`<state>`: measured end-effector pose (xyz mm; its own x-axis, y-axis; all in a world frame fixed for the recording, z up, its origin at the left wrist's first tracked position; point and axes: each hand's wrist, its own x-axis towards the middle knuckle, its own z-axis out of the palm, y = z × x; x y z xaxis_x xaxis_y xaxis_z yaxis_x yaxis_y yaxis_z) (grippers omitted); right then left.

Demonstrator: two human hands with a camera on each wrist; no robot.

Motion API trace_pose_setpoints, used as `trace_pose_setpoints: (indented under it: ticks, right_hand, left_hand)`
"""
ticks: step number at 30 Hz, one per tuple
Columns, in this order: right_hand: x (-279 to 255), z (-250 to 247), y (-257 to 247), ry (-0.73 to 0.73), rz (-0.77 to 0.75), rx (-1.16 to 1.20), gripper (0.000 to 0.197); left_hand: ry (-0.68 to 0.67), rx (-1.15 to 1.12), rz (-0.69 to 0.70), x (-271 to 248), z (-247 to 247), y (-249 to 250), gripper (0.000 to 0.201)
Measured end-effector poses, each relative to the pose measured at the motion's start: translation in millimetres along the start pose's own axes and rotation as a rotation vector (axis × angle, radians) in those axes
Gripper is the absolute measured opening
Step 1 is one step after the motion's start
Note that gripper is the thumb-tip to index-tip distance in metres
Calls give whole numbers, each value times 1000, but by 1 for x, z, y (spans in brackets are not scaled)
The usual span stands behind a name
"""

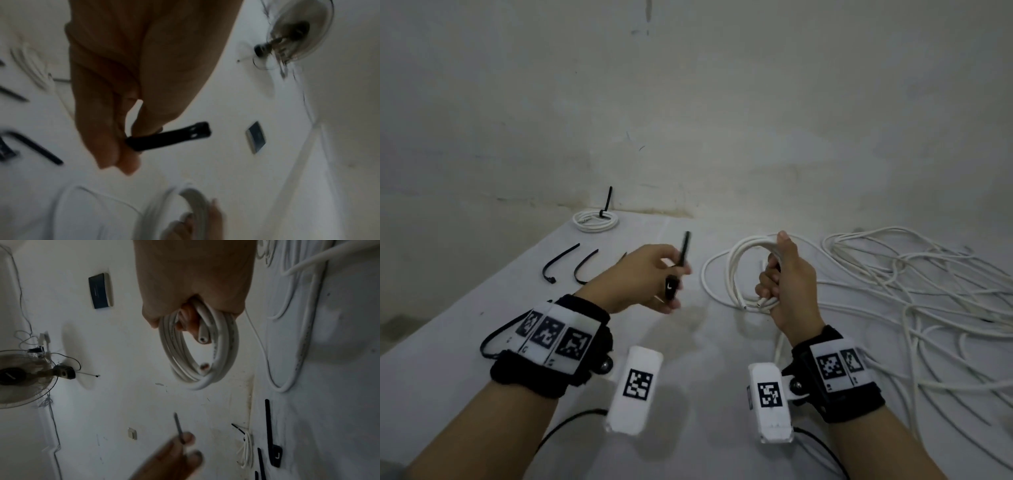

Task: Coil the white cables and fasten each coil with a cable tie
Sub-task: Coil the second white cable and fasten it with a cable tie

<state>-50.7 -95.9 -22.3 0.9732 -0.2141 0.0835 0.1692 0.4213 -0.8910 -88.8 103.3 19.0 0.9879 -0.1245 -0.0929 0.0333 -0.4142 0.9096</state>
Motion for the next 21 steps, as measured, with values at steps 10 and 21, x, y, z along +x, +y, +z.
trace_pose_setpoints:
  ticks: [10, 21]
  right_hand:
    - [-6, -2, -5, 12, -323, -199, 57]
    - [-7, 2, -7, -70, -13, -148, 39]
  left_hand:
    - [55, -186, 158, 0, 71, 19, 13]
    - [281, -275, 267, 13, 84, 18, 14]
